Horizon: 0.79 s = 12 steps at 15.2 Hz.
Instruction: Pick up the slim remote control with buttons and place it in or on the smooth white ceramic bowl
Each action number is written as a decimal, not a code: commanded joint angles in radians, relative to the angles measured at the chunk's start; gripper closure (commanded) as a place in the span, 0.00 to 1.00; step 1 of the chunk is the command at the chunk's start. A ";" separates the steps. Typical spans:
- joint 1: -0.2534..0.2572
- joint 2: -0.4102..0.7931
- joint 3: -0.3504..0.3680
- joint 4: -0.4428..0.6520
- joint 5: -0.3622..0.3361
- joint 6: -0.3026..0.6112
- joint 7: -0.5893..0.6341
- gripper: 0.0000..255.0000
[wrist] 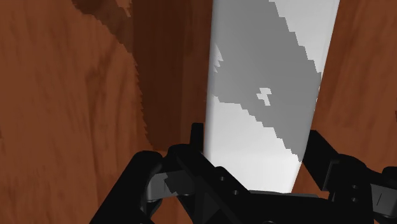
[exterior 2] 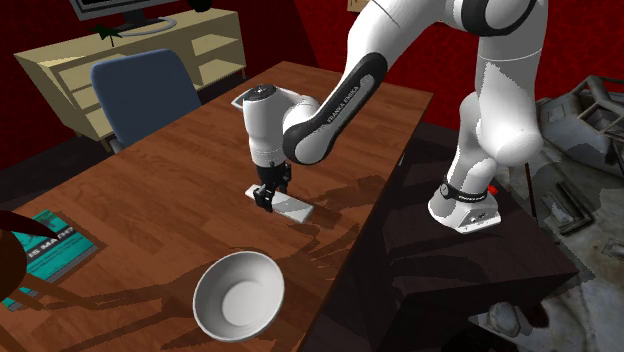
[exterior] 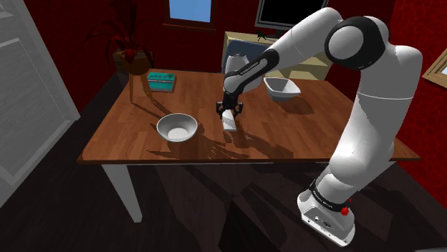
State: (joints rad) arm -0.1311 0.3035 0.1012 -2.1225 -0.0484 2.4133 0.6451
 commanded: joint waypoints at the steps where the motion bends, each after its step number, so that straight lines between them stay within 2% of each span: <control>1: -0.001 -0.021 0.002 0.002 0.003 -0.023 -0.002 1.00; 12: -0.005 -0.115 0.007 0.039 0.020 -0.154 -0.013 1.00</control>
State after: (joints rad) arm -0.1350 0.1954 0.1084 -2.0881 -0.0302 2.2715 0.6339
